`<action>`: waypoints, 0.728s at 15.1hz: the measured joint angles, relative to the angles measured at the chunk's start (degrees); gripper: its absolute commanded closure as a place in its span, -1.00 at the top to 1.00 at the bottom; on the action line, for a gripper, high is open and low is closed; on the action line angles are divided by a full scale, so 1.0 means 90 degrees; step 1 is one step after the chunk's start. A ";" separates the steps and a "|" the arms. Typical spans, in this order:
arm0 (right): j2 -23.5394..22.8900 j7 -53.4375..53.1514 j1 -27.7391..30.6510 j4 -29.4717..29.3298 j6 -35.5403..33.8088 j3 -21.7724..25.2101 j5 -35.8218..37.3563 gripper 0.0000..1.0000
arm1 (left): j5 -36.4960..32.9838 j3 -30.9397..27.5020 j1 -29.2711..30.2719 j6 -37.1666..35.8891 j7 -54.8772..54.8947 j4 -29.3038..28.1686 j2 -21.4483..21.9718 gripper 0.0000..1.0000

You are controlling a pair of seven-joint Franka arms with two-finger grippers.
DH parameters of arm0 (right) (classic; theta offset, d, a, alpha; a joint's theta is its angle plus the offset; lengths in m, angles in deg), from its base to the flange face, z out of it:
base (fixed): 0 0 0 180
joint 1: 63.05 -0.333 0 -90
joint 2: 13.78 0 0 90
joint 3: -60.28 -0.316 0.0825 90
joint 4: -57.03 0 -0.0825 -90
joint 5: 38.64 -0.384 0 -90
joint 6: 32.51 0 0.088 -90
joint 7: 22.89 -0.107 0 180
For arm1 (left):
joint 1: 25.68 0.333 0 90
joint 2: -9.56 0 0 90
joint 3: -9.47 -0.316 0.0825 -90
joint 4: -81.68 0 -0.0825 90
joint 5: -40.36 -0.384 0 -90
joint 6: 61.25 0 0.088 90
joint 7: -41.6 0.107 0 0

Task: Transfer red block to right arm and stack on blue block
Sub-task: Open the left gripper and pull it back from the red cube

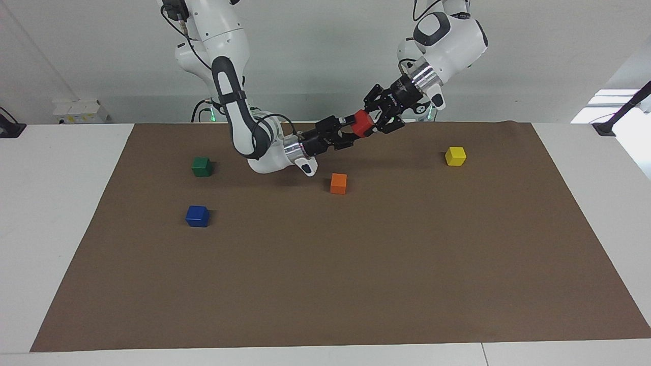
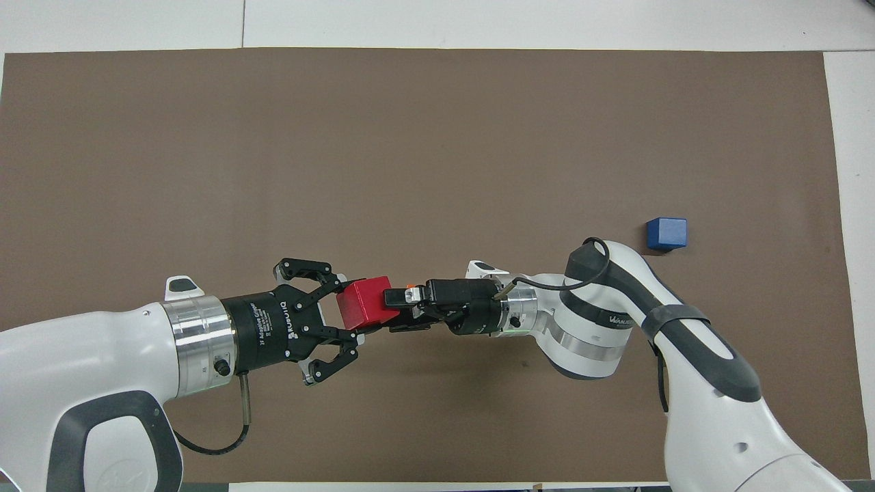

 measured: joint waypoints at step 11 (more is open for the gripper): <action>0.0038 -0.0161 0.0014 0.0002 -0.0059 -0.0014 -0.0124 -1.00 | 0.0077 -0.0029 0.0001 0.0002 0.0005 -0.0045 0.0034 -1.00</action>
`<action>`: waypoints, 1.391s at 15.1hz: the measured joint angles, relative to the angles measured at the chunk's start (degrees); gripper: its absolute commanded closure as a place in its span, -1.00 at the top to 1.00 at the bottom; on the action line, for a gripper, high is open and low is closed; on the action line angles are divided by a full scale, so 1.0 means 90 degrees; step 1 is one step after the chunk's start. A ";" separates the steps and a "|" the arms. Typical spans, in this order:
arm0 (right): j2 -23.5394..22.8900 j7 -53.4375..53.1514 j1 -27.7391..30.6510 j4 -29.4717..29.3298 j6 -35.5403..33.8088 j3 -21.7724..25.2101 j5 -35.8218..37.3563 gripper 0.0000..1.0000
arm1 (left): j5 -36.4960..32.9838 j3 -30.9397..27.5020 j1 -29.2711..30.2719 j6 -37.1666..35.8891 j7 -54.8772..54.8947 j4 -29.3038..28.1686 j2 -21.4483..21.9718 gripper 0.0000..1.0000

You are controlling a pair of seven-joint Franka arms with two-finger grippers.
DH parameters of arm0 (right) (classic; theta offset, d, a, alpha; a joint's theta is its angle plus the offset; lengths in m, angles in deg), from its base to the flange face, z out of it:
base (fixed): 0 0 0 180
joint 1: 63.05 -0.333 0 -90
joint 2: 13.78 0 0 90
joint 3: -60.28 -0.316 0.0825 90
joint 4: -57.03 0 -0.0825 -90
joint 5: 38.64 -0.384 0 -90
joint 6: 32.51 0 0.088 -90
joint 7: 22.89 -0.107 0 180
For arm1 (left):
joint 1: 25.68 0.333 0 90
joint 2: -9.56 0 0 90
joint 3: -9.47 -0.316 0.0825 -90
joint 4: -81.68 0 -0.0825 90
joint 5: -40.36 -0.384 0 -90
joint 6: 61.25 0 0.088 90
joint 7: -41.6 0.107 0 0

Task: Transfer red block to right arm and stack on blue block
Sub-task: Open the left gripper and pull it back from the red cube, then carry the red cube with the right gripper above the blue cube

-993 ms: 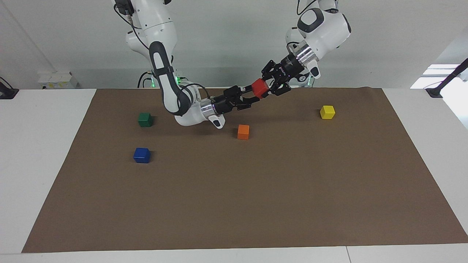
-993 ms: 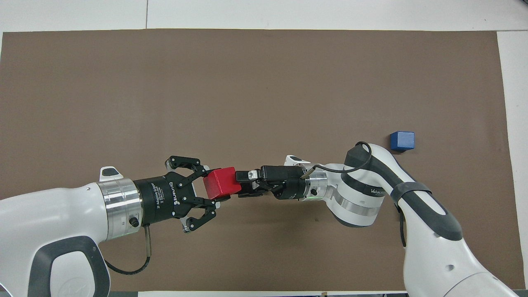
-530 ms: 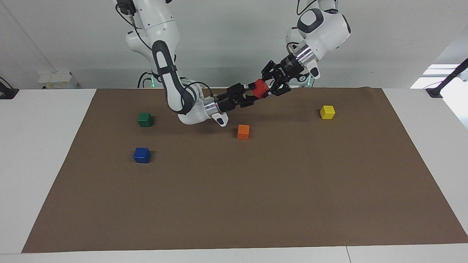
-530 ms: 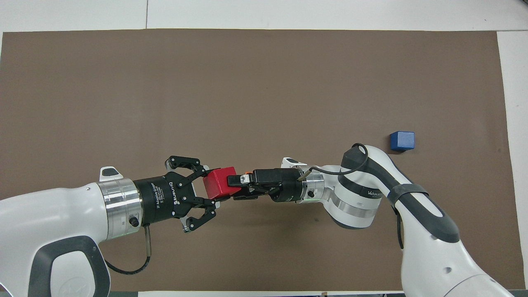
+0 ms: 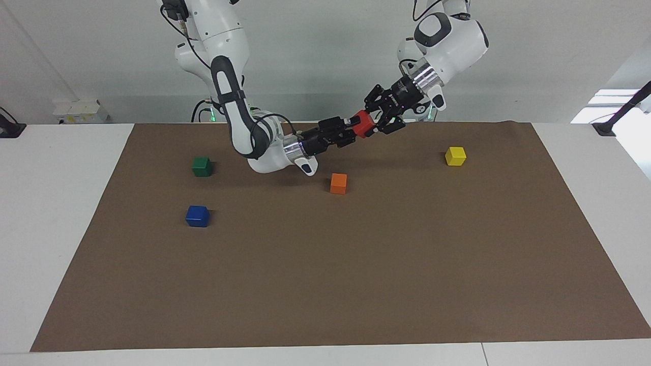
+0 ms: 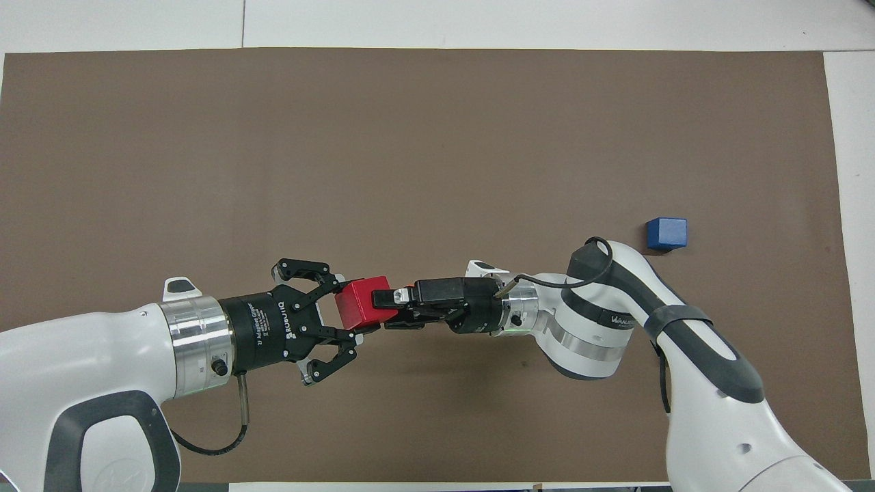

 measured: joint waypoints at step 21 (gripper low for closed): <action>0.0521 -0.0957 0.0469 -0.0007 0.0139 -0.0020 0.0445 -1.00 | -0.2461 -0.0037 0.1400 -0.2009 0.1307 0.1225 -0.0197 1.00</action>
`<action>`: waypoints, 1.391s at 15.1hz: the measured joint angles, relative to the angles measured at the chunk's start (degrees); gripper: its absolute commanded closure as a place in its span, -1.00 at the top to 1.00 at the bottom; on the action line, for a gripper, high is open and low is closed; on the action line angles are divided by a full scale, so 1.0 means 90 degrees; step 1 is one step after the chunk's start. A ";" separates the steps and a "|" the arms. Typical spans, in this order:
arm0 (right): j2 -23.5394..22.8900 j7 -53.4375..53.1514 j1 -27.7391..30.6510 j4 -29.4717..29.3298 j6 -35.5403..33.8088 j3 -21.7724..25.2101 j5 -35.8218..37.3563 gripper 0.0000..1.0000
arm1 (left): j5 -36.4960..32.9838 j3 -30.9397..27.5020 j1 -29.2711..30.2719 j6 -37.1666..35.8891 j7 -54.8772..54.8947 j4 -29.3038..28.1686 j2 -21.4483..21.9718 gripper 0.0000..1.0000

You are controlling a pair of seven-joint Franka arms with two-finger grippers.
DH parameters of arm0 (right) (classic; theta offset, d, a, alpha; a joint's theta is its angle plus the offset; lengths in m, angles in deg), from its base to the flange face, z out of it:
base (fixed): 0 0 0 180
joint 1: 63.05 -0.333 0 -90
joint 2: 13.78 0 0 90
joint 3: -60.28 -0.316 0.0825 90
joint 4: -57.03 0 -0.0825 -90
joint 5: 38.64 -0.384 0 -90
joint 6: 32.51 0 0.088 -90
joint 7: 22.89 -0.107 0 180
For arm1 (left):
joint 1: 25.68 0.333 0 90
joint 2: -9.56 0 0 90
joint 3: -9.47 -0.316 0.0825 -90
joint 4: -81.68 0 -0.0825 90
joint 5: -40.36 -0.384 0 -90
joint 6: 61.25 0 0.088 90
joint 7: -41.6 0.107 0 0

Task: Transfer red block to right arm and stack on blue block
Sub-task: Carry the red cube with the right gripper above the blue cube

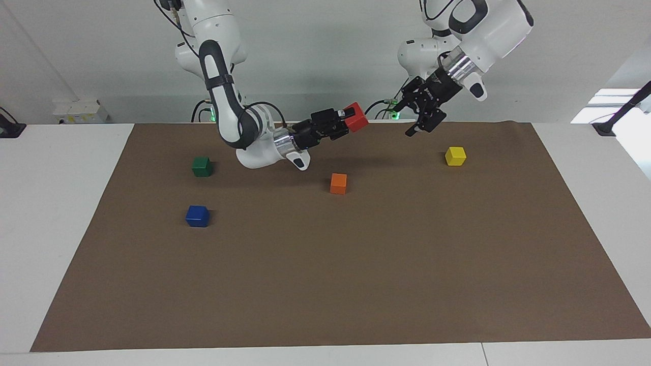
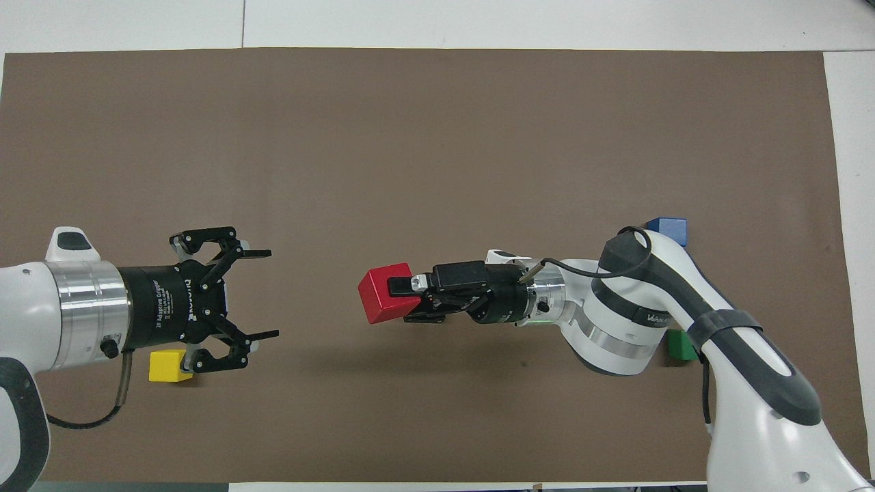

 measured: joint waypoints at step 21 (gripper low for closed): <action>0.1007 -0.1757 0.3415 -0.2627 0.1374 0.0013 1.0032 -1.00 | -0.4662 0.0011 0.0853 -0.3020 0.7876 0.4739 -0.3596 1.00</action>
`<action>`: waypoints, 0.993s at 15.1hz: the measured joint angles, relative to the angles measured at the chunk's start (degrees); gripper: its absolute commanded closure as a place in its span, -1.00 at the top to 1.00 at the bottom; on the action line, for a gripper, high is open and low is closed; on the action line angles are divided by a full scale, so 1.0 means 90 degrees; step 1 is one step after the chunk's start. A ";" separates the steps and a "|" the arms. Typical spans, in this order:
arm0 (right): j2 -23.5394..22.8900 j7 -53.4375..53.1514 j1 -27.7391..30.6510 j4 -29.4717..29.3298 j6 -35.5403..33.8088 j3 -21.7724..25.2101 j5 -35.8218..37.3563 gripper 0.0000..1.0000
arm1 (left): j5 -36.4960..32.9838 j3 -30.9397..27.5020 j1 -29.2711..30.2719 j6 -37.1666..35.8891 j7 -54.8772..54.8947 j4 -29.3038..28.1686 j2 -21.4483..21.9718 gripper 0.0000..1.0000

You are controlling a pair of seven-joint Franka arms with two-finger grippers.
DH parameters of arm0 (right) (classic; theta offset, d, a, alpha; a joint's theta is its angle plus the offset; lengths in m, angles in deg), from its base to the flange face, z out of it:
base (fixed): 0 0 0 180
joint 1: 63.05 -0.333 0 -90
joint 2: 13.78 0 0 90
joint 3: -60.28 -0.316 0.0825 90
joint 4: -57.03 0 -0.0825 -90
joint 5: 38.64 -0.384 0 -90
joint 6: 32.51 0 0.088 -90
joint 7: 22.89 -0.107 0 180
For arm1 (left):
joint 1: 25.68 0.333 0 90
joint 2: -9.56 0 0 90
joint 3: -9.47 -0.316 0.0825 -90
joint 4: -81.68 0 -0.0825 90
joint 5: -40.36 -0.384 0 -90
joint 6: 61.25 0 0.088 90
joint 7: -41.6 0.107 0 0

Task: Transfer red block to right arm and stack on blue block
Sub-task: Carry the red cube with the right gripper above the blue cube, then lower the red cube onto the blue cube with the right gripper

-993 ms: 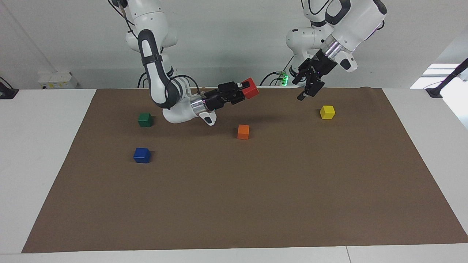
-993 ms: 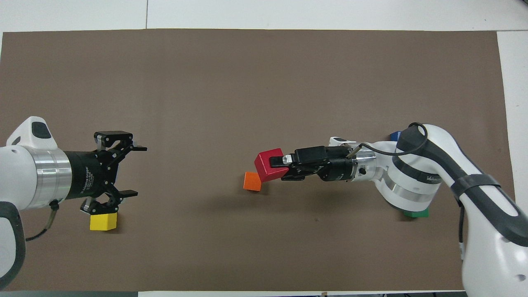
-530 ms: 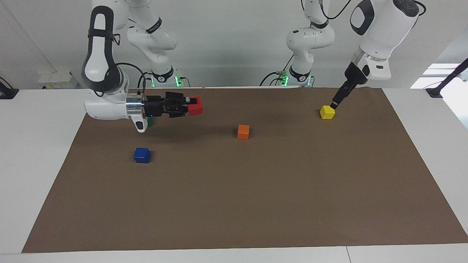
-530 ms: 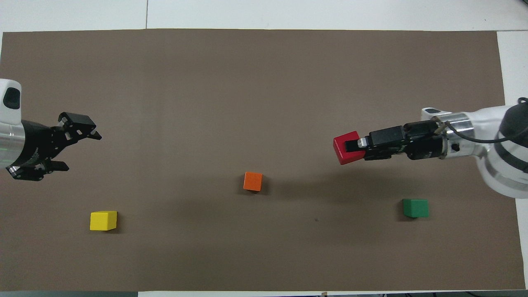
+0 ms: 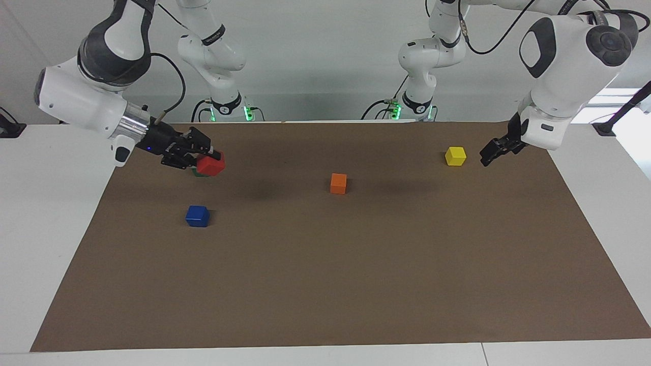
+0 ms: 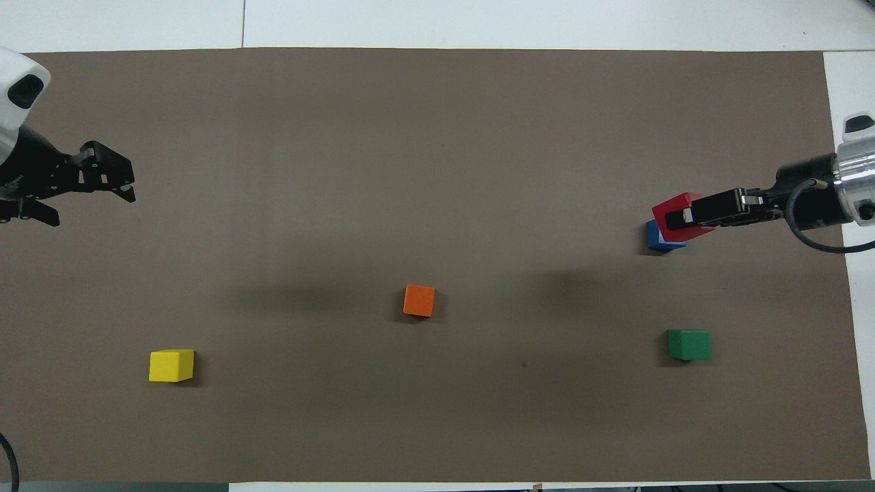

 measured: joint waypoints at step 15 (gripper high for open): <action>-0.0314 -0.1831 -0.0637 0.0810 0.2489 -0.0064 0.3593 -1.00 | -0.0087 0.0065 -0.0024 -0.0108 0.0914 -0.1364 0.0979 1.00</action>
